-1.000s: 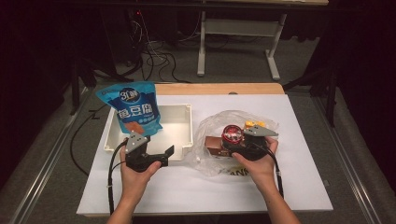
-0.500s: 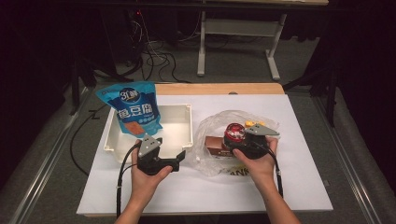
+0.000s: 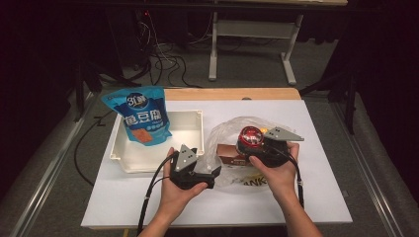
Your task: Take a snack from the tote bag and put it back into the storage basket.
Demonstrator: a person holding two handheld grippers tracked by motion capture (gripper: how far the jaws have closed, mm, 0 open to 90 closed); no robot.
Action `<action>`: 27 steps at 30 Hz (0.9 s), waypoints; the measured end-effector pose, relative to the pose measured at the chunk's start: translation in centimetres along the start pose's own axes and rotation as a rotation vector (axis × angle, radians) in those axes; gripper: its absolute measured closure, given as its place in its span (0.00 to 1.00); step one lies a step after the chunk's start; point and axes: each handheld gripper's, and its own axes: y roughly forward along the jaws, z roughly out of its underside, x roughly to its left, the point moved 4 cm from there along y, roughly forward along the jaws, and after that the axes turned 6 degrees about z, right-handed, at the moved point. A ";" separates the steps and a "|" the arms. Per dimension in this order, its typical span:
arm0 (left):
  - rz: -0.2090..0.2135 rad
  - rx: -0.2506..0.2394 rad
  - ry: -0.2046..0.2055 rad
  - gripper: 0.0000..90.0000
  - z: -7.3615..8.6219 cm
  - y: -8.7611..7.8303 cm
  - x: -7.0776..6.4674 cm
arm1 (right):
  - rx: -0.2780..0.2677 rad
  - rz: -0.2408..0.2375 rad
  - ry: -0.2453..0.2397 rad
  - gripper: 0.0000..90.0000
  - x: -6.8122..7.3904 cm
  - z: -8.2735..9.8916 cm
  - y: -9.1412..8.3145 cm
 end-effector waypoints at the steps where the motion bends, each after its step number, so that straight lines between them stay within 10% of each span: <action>1: 0.003 0.002 0.013 0.04 -0.1 0.3 -0.4 | 0.000 -0.004 0.000 0.29 0.1 -0.1 -0.1; 27: 0.071 0.006 0.068 0.10 -1.4 4.6 -3.6 | 0.009 -0.074 -0.031 0.29 2.6 -0.2 -1.5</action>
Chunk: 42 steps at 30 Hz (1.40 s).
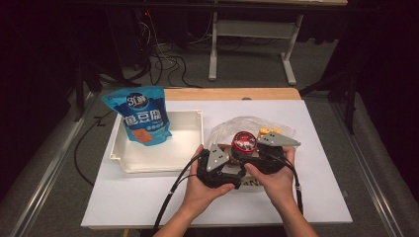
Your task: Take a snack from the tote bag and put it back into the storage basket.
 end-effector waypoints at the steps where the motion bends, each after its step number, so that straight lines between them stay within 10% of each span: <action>1: -0.001 0.001 -0.008 0.10 -0.1 0.0 0.1 | 0.000 0.000 0.000 0.29 0.0 0.0 0.0; 24: 0.030 -0.048 0.057 0.28 -0.3 0.5 0.8 | -0.002 -0.093 -0.030 0.28 1.6 -0.1 -0.3; 42: 0.019 -0.085 0.003 0.29 -0.2 -1.6 3.2 | -0.086 -0.101 0.012 0.17 0.0 -0.8 -3.8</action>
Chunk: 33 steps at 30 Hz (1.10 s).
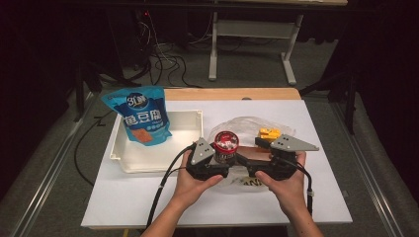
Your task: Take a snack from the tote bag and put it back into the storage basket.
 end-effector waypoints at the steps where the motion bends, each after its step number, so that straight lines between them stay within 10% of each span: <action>1: -0.001 -0.001 0.000 0.29 -0.1 -0.1 0.1 | 0.000 0.002 0.008 0.17 -0.2 0.1 -0.2; 33: -0.108 -0.105 -0.044 0.29 1.2 -6.7 6.3 | 0.090 0.195 0.035 0.22 -6.6 8.2 -2.4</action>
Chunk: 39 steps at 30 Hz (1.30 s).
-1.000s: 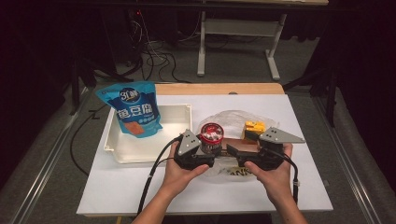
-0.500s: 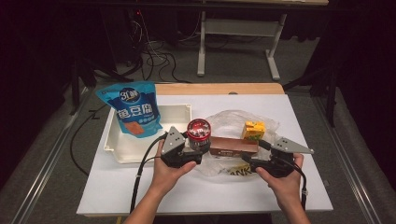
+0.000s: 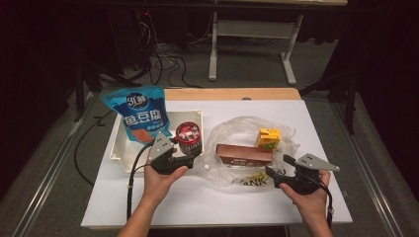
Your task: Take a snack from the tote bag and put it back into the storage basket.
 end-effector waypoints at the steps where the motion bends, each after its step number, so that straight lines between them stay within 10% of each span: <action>1: -0.008 0.005 -0.003 0.29 0.4 0.0 0.4 | 0.005 0.004 -0.001 0.22 -0.1 0.1 -0.1; 19: -0.110 0.135 -0.086 0.29 6.5 0.6 4.7 | 0.011 0.009 0.036 0.24 -0.8 0.8 -0.1; 39: -0.167 0.333 -0.136 0.29 8.5 1.8 6.1 | 0.027 0.018 0.040 0.27 -0.6 1.2 0.4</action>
